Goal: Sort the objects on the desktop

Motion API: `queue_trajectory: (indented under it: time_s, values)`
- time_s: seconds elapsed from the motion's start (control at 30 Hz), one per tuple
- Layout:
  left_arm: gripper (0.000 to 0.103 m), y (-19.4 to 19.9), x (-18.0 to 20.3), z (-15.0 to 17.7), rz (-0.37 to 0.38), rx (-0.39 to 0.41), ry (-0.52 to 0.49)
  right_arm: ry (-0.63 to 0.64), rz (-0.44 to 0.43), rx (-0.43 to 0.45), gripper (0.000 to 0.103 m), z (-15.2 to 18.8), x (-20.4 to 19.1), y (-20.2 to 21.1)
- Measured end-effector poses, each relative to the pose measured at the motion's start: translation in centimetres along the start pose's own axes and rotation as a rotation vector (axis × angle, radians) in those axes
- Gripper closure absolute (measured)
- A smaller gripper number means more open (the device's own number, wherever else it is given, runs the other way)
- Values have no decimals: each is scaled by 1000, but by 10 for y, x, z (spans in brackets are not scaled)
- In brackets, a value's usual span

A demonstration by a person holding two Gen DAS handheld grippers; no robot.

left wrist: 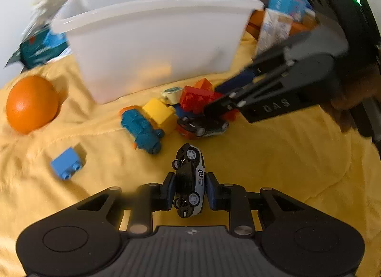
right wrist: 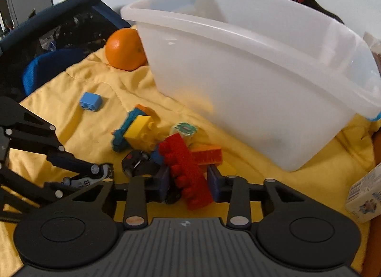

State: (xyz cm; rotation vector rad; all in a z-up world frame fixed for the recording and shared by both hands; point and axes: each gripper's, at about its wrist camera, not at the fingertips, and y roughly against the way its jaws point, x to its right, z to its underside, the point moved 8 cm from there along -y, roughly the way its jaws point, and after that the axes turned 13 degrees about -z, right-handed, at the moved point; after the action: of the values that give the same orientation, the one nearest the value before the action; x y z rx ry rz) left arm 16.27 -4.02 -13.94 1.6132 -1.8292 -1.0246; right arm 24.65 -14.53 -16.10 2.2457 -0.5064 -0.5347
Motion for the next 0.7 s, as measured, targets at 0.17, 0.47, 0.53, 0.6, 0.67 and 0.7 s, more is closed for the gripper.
queue_trajectory:
  time_s: [0.17, 0.47, 0.53, 0.6, 0.67, 0.7]
  values:
    - [73, 16, -8, -1, 32, 24, 121, -87, -57, 72, 77, 4, -11, 27]
    - [73, 57, -47, -71, 31, 154, 297, -325, -104, 351, 77, -20, -7, 107]
    - [73, 62, -55, -99, 16, 185, 300, -342, -86, 392, 77, -38, 2, 121]
    - [73, 62, -63, -126, 9, 212, 314, -390, -75, 434, 77, -58, 19, 132]
    - [73, 60, -71, -152, -1, 229, 334, -438, -62, 460, 77, -77, 36, 139]
    - [73, 58, -73, -163, -5, 236, 337, -453, -54, 467, 77, -86, 45, 140]
